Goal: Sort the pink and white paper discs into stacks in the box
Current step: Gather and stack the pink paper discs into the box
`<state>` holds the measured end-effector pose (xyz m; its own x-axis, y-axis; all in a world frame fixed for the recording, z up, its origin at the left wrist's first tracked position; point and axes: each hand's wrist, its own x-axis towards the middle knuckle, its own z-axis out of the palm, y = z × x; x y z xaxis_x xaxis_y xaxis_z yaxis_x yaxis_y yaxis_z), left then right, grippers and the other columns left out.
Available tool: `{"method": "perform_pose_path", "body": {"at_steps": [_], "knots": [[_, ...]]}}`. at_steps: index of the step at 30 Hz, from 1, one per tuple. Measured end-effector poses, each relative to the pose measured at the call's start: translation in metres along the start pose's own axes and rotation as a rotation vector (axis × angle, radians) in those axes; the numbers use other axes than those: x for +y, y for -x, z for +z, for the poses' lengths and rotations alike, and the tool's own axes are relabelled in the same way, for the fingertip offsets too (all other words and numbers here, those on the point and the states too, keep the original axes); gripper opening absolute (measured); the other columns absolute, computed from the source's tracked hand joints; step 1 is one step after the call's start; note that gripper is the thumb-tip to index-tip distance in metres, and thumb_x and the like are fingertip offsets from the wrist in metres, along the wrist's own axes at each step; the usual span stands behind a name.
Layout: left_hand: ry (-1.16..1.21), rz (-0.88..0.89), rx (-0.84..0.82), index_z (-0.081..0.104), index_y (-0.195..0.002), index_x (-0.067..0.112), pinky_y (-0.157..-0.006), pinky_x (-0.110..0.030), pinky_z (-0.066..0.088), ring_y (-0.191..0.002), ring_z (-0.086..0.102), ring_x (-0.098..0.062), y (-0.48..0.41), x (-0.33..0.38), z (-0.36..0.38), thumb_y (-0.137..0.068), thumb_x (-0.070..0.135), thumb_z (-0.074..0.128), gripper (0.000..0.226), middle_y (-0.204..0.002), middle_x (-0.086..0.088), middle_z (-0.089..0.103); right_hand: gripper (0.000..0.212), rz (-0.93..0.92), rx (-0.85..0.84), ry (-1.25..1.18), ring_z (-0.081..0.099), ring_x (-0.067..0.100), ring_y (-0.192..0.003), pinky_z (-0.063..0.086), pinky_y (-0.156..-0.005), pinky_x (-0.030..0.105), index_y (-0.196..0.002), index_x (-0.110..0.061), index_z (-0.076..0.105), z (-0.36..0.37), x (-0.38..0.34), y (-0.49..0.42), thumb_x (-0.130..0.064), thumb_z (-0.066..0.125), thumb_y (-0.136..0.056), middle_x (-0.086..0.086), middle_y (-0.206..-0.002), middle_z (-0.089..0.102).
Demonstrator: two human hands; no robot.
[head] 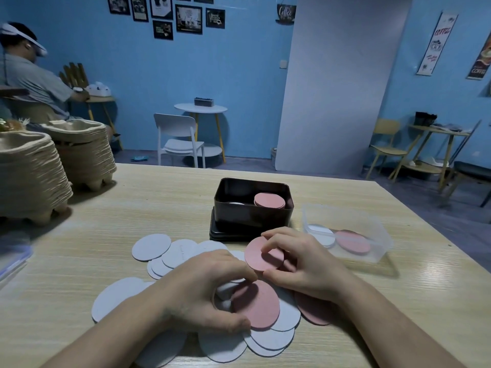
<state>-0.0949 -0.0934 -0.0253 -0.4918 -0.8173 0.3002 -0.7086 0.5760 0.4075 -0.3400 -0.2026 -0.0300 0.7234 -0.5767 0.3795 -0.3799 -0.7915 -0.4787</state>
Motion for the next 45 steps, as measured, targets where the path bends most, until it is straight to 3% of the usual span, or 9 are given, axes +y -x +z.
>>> {"method": "perform_pose_path", "body": {"at_steps": [3, 13, 18, 22, 27, 32, 39, 45], "knots": [[-0.045, -0.043, 0.067, 0.065, -0.12, 0.039, -0.086, -0.031, 0.052, -0.101, 0.058, 0.0, 0.007, -0.008, -0.002, -0.073, 0.054, 0.081, 0.052, -0.1, 0.019, 0.067, 0.032, 0.007, -0.002, -0.003, 0.056, 0.001, -0.126, 0.049, -0.096, 0.025, -0.104, -0.029, 0.069, 0.0, 0.0, 0.0, -0.052, 0.074, -0.082, -0.012, -0.132, 0.062], [-0.106, -0.023, 0.09, 0.063, -0.12, 0.038, -0.088, -0.032, 0.049, -0.101, 0.058, -0.004, 0.007, -0.011, 0.002, -0.074, 0.067, 0.078, 0.057, -0.102, 0.018, 0.066, 0.03, 0.009, -0.016, 0.006, 0.056, -0.001, -0.127, 0.048, -0.096, 0.024, -0.104, -0.03, 0.069, 0.002, -0.001, 0.0, -0.048, 0.075, -0.082, -0.013, -0.132, 0.062], [-0.05, -0.025, 0.129, 0.064, -0.114, 0.037, -0.086, -0.032, 0.05, -0.098, 0.058, -0.004, 0.009, -0.01, 0.0, -0.076, 0.052, 0.078, 0.043, -0.099, 0.017, 0.065, 0.03, 0.022, -0.01, 0.004, 0.054, -0.002, -0.128, 0.047, -0.096, 0.022, -0.104, -0.03, 0.068, 0.002, -0.001, 0.0, -0.047, 0.077, -0.081, -0.013, -0.133, 0.061], [-0.011, -0.065, 0.177, 0.065, -0.117, 0.035, -0.089, -0.03, 0.049, -0.101, 0.06, -0.003, 0.017, -0.015, -0.002, -0.075, 0.044, 0.076, 0.044, -0.105, 0.019, 0.065, 0.028, 0.015, -0.007, 0.024, 0.053, -0.003, -0.13, 0.047, -0.099, 0.025, -0.103, -0.031, 0.067, 0.002, -0.002, -0.001, -0.044, 0.08, -0.082, -0.014, -0.132, 0.061], [0.068, -0.064, 0.285, 0.065, -0.106, 0.026, -0.084, -0.038, 0.056, -0.107, 0.067, -0.011, 0.016, -0.025, -0.001, -0.078, 0.037, 0.083, 0.035, -0.112, 0.016, 0.068, 0.031, -0.011, -0.012, 0.027, 0.055, -0.001, -0.128, 0.047, -0.101, 0.025, -0.106, -0.029, 0.067, 0.002, -0.004, -0.002, -0.044, 0.083, -0.084, -0.013, -0.129, 0.063], [-0.009, -0.059, 0.366, 0.064, -0.098, 0.025, -0.097, -0.028, 0.051, -0.129, 0.058, 0.001, 0.013, -0.025, 0.004, -0.083, 0.045, 0.079, 0.029, -0.117, 0.02, 0.067, 0.043, -0.036, -0.025, -0.016, 0.06, 0.002, -0.121, 0.049, -0.098, 0.023, -0.117, -0.025, 0.066, 0.004, -0.01, -0.002, -0.047, 0.083, -0.084, -0.017, -0.129, 0.064], [-0.051, -0.046, 0.395, 0.061, -0.093, 0.023, -0.096, -0.021, 0.048, -0.127, 0.055, 0.008, 0.007, -0.026, 0.007, -0.086, 0.05, 0.074, 0.031, -0.114, 0.015, 0.068, 0.053, -0.041, -0.062, -0.056, 0.063, 0.011, -0.096, 0.054, -0.082, 0.035, -0.127, -0.029, 0.06, 0.01, -0.02, -0.005, -0.052, 0.082, -0.084, -0.016, -0.105, 0.064], [-0.053, -0.006, 0.45, 0.063, -0.094, 0.019, -0.096, -0.018, 0.047, -0.124, 0.058, 0.002, 0.0, -0.026, 0.013, -0.082, 0.051, 0.076, 0.036, -0.121, 0.006, 0.071, 0.049, -0.038, -0.059, -0.065, 0.053, 0.003, -0.074, 0.037, -0.066, 0.016, -0.123, -0.029, 0.058, 0.011, -0.024, -0.005, -0.042, 0.085, -0.085, -0.029, -0.086, 0.056]]}}
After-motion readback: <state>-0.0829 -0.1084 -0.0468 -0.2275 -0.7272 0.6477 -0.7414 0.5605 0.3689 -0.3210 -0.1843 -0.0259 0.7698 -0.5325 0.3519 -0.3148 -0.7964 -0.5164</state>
